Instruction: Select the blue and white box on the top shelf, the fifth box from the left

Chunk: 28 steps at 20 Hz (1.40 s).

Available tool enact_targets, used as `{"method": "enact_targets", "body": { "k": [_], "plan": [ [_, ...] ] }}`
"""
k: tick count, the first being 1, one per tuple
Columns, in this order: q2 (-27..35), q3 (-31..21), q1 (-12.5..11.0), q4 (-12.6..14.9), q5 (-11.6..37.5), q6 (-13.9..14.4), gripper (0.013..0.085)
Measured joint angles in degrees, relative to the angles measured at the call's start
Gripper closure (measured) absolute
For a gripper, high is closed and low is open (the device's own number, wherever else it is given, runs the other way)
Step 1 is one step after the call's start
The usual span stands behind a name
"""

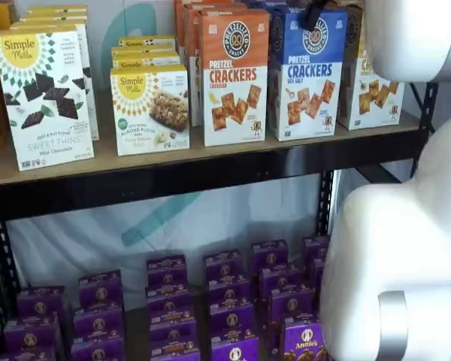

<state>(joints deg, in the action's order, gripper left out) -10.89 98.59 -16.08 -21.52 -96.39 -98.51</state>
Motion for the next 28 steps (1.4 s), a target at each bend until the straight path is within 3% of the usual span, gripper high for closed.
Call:
{"method": "enact_targets", "body": {
  "k": [5,14,28],
  "plan": [
    [1.86,2.09,0.94,2.4,-1.4,0.07,0.013],
    [5.34,6.25,3.52,9.39,-6.48,0.28,0.013],
    [5.27,4.81,4.66,11.41,-6.21,0.52,0.013]
  ]
}}
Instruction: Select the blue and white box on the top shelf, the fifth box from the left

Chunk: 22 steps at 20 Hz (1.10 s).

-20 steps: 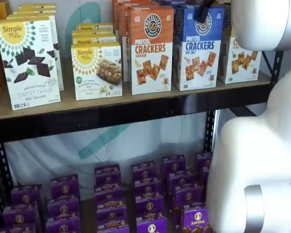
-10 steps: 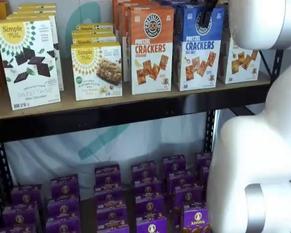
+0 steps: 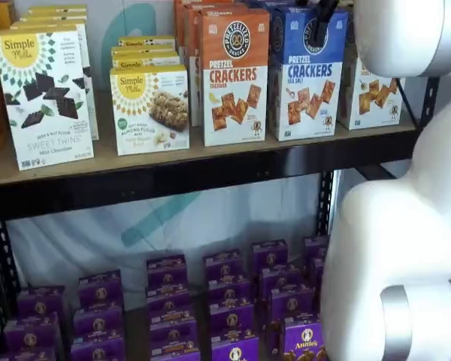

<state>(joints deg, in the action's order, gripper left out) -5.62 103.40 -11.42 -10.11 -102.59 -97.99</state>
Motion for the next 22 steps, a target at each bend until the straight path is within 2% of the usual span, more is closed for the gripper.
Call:
{"method": "enact_targets", "body": {
  "k": [5,6,9,11,18,20,22],
  "plan": [
    [0.09,0.01,0.29,0.41,-0.2,0.14,0.013],
    [0.05,-0.07,0.31,0.42,-0.11,0.15,0.017],
    [-0.04,-0.25,0.34,0.41,0.14,0.17,0.021],
    [-0.08,-0.33,0.37,0.44,0.29,0.18,0.029],
    [-0.11,-0.45,0.31,0.44,0.53,0.1,0.029],
    [-0.09,-0.43,0.3,0.5,0.47,0.08,0.037],
    [-0.02,-0.35,0.34,0.63,0.3,0.08,0.037]
  ]
}}
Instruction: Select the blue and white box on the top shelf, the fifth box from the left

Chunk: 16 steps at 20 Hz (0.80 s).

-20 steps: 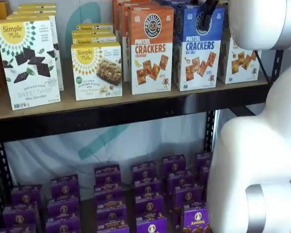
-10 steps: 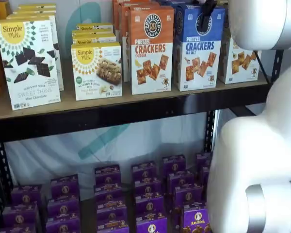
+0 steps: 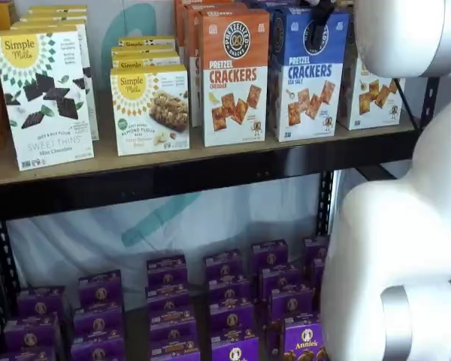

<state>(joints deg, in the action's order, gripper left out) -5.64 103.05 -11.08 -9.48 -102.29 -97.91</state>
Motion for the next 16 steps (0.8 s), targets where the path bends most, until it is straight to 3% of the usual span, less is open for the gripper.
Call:
{"method": "enact_targets", "body": {
  "k": [9,16],
  "plan": [
    [-0.5,0.89,0.42,1.17,-2.74,0.21,0.037],
    [-3.16,-0.62,-1.28,-0.83,-3.61,-0.54,0.037]
  ]
}}
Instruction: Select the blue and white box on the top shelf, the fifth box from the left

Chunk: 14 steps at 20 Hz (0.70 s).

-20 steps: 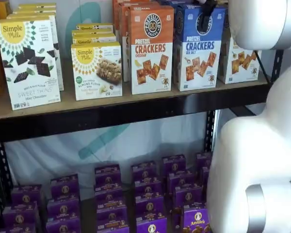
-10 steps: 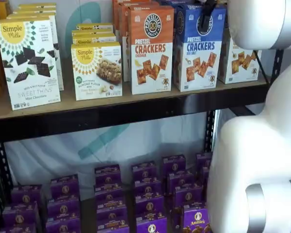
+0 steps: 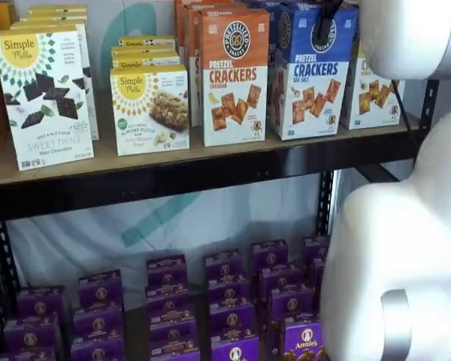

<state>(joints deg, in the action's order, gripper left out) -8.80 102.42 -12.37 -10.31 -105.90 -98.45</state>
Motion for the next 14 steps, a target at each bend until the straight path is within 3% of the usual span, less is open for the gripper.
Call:
{"method": "enact_targets", "body": {
  "k": [14],
  "plan": [
    [-7.76,-6.29,-1.56,-0.78,-3.33,-0.95,0.037]
  ]
}}
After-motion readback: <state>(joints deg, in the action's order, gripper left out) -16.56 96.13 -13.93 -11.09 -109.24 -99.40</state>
